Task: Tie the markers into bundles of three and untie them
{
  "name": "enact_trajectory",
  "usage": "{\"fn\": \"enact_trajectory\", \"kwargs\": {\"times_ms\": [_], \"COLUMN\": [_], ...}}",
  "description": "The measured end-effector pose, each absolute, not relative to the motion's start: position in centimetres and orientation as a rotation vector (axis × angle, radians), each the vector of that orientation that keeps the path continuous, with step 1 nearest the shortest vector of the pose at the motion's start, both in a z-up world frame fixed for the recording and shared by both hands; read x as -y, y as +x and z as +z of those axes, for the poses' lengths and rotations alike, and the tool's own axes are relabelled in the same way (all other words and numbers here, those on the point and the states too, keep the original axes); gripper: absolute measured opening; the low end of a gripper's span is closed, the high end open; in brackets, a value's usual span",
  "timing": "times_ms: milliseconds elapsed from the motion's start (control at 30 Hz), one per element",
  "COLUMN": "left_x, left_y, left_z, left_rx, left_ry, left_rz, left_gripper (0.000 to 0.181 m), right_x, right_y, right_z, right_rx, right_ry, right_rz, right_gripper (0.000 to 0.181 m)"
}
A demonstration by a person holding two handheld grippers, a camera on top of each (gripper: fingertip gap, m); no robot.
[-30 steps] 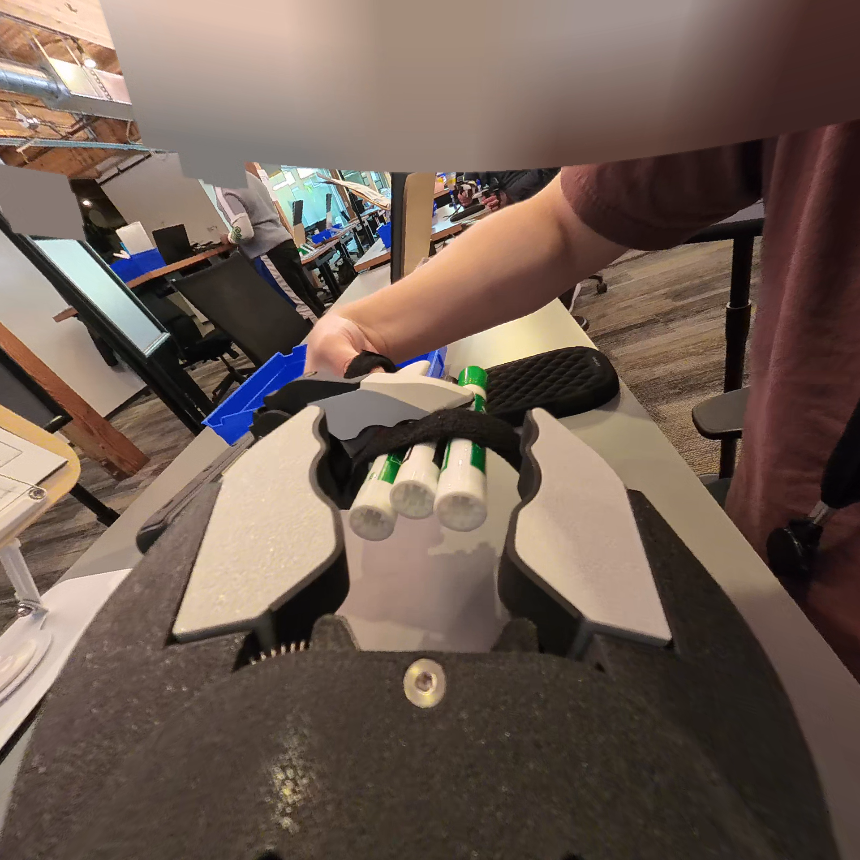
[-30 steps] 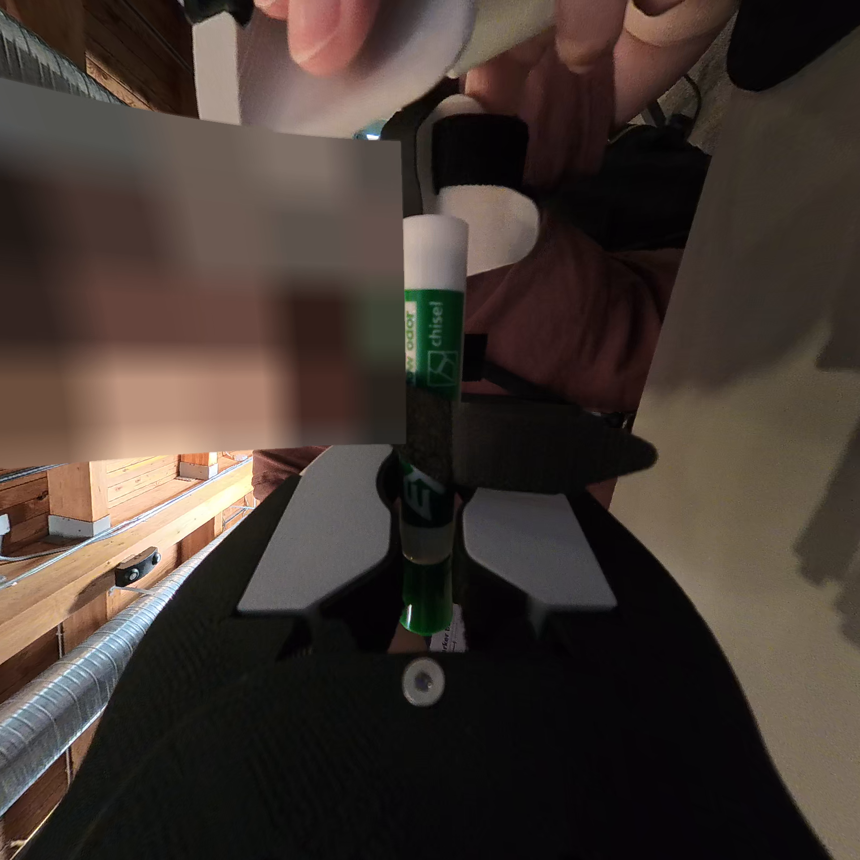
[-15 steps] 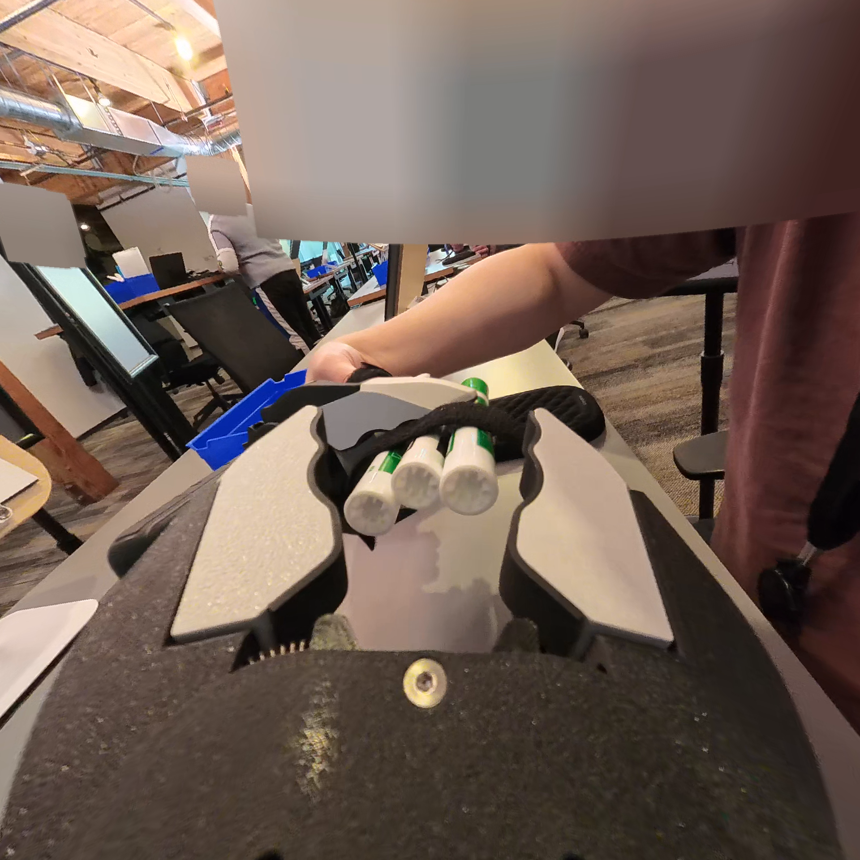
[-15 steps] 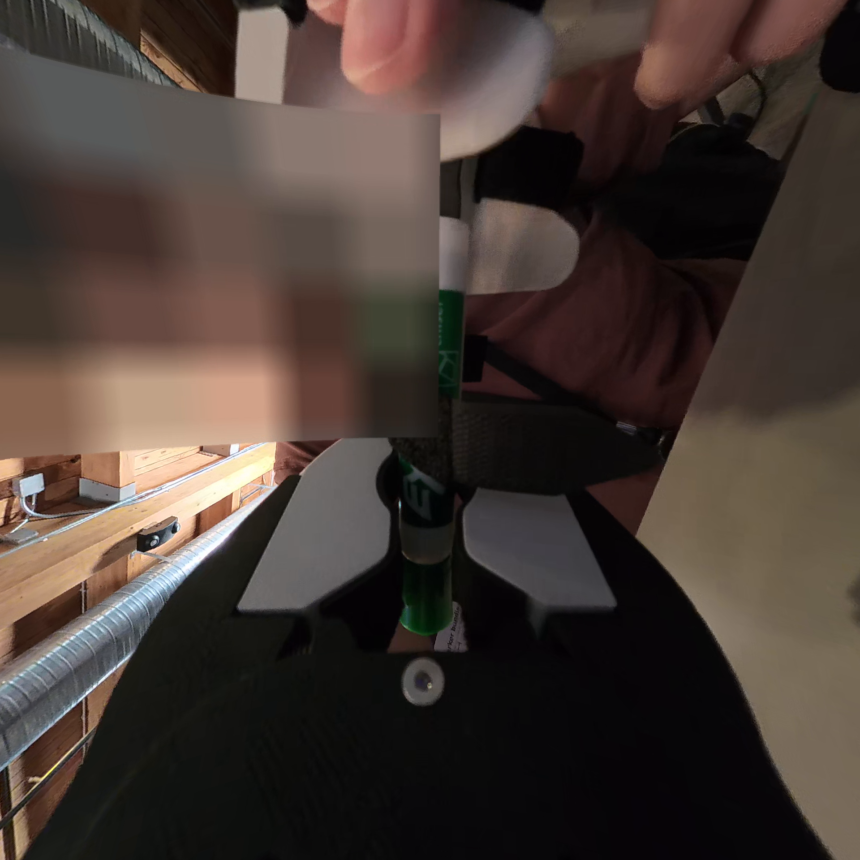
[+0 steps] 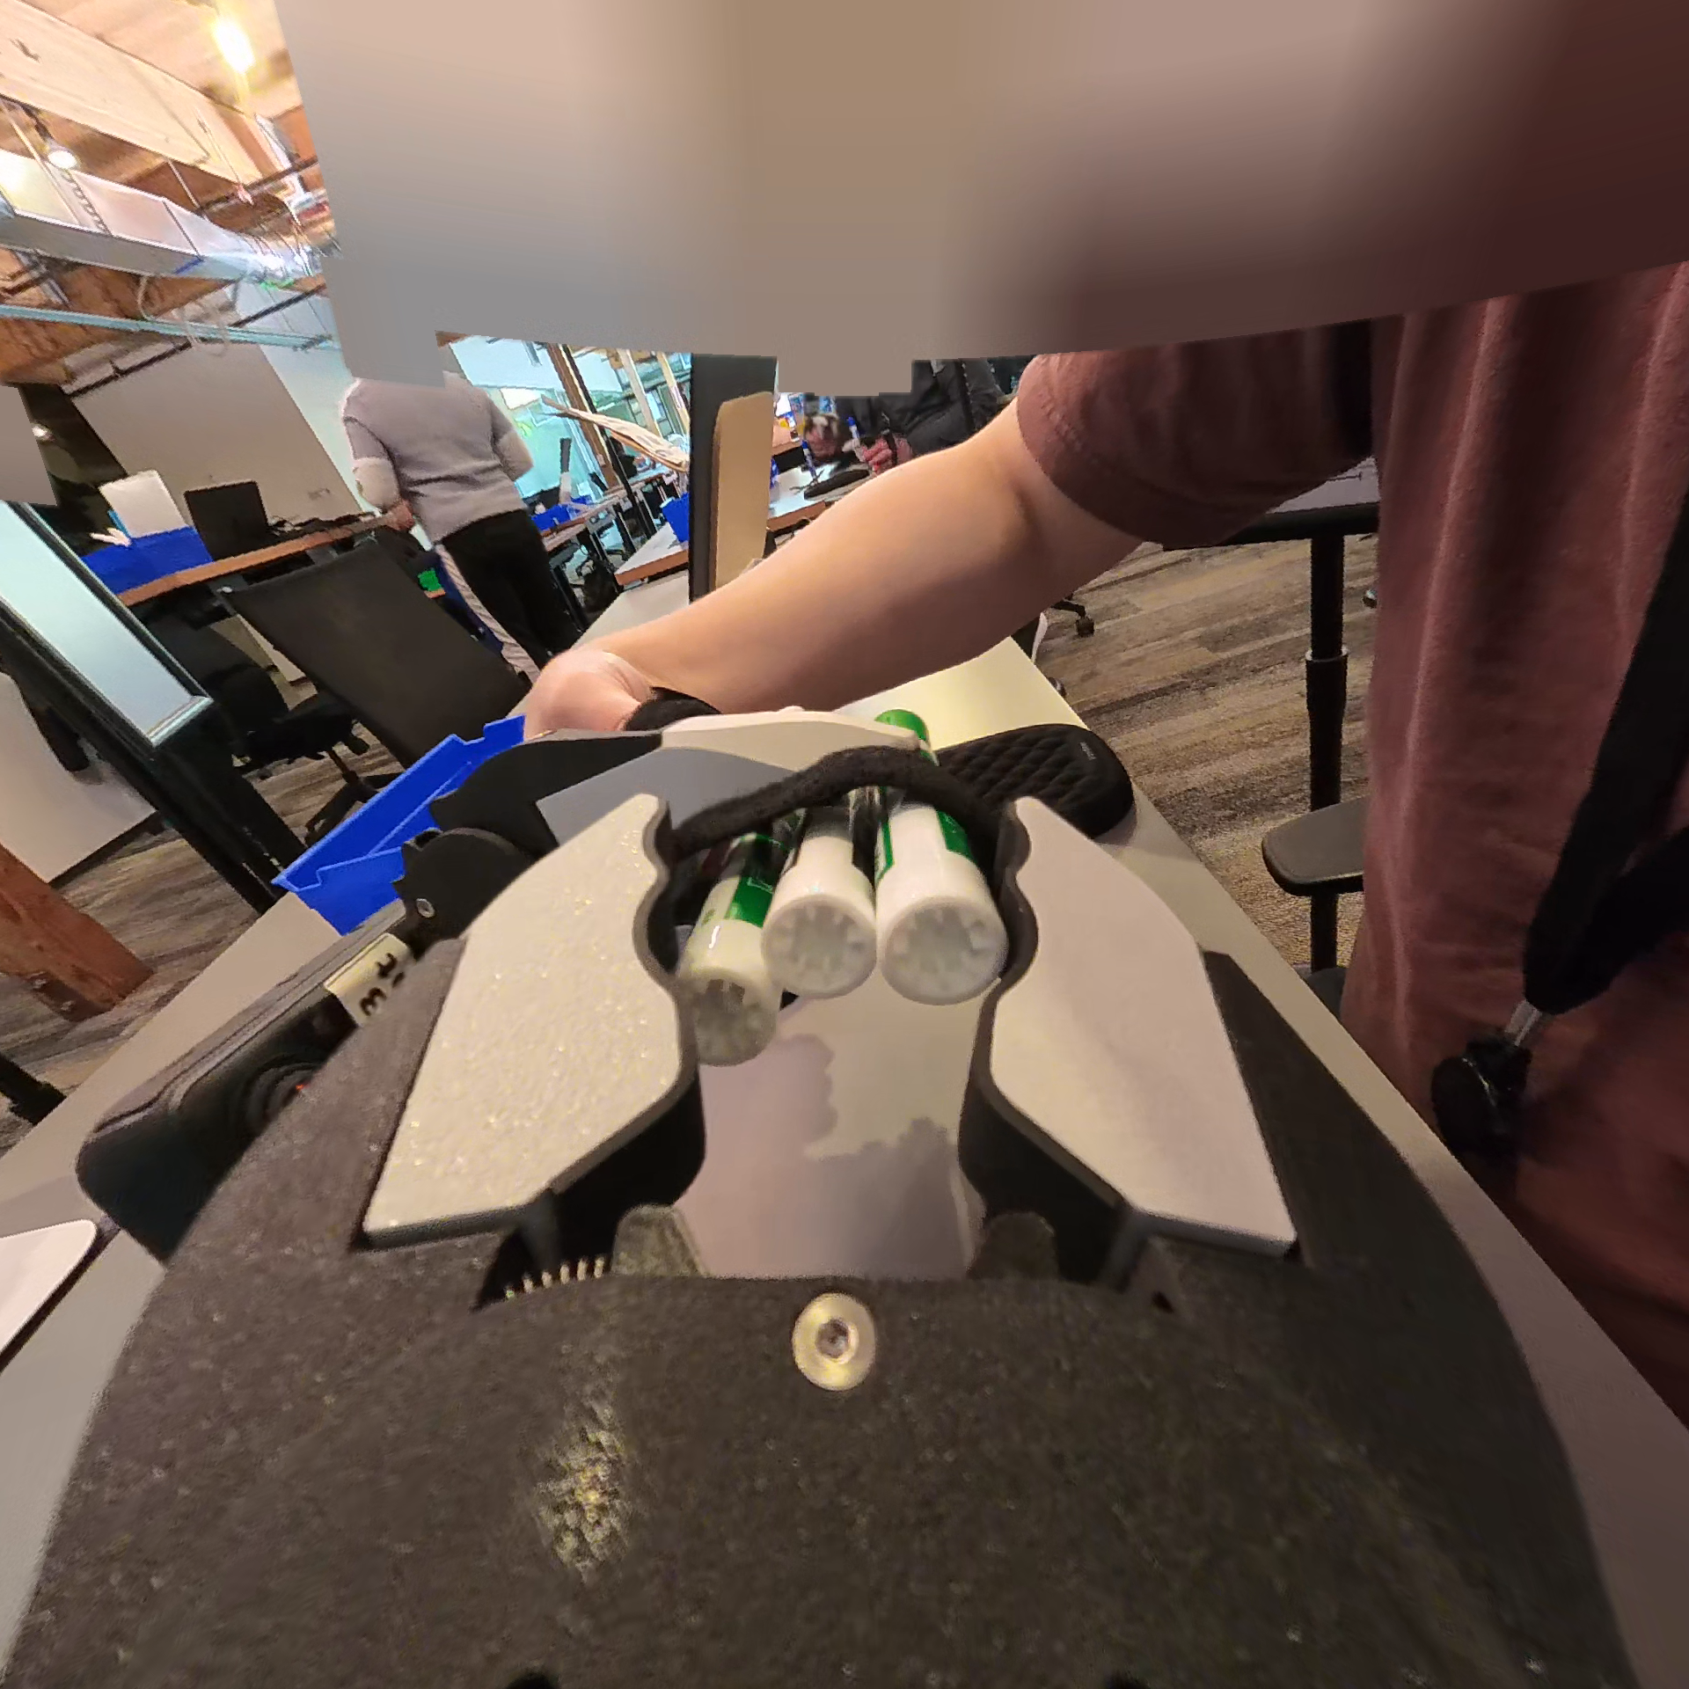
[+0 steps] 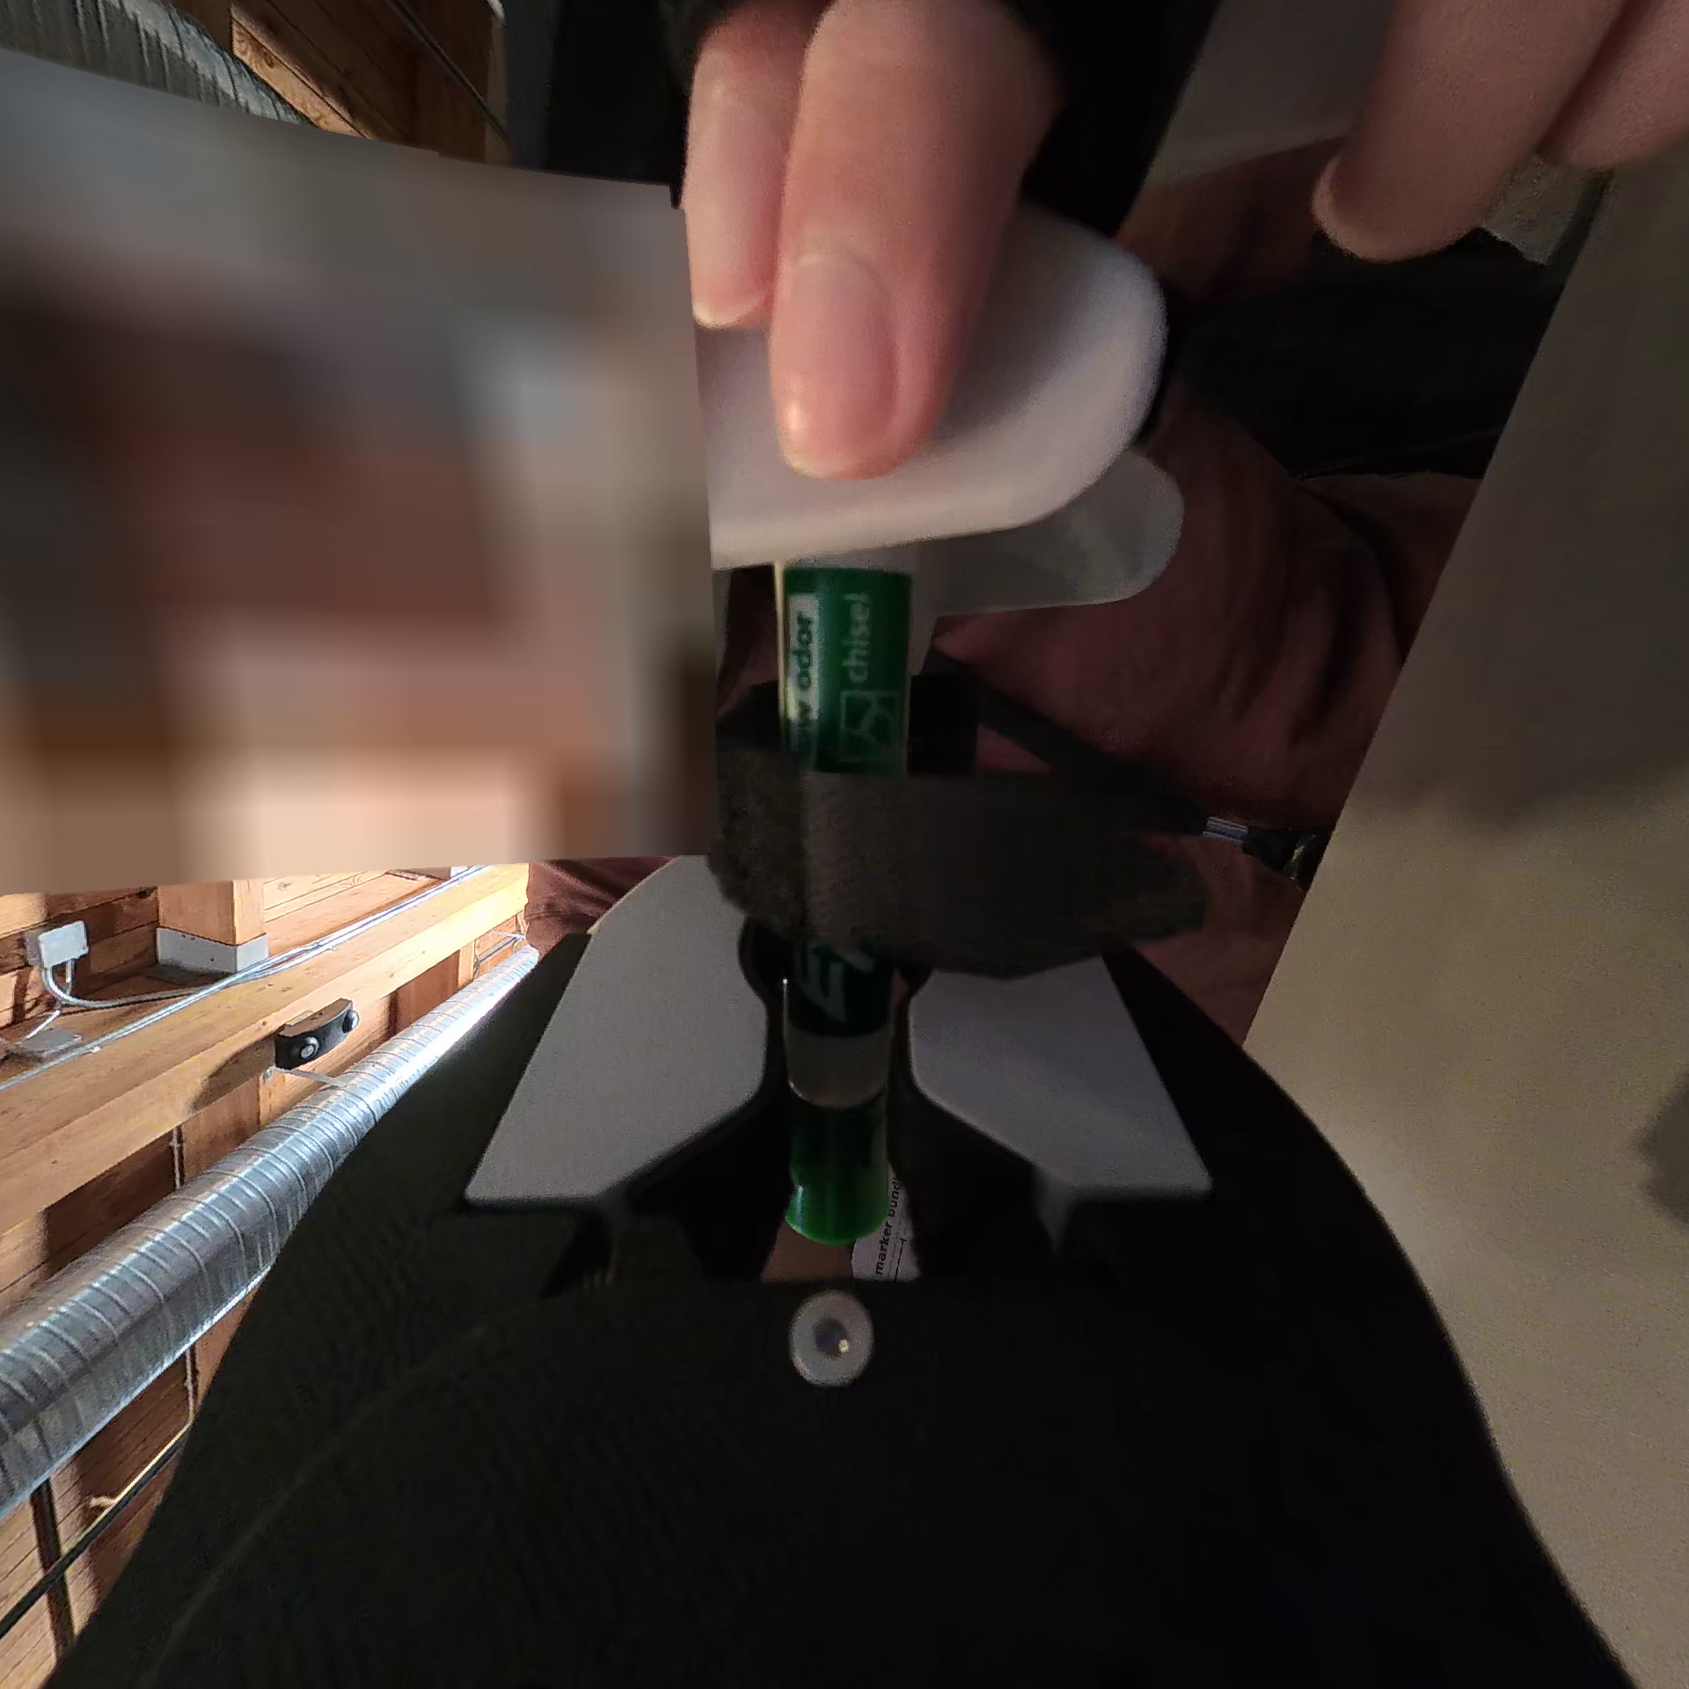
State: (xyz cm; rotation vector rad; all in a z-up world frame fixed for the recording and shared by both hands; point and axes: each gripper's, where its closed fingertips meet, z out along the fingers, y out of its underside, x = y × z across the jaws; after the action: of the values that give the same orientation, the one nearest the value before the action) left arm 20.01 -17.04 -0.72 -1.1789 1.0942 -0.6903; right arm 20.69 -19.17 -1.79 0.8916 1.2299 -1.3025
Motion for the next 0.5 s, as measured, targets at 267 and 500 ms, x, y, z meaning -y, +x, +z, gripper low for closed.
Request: {"fn": "enact_trajectory", "kwargs": {"times_ms": [267,500], "left_x": [17.0,16.9], "left_y": [20.0,19.8], "left_z": [-1.6,-2.0], "left_rx": [-1.141,-1.146], "left_ry": [-1.206,-1.243], "left_rz": [-0.648,-0.652], "left_gripper": [0.066,0.066], "right_x": [19.3,19.3], "right_y": [20.7,20.5], "right_z": [-2.1,-2.5], "right_rx": [-1.234,-1.244], "right_ry": [0.906,0.920], "right_rz": [-1.287,-1.276], "right_gripper": [0.018,0.018]}}
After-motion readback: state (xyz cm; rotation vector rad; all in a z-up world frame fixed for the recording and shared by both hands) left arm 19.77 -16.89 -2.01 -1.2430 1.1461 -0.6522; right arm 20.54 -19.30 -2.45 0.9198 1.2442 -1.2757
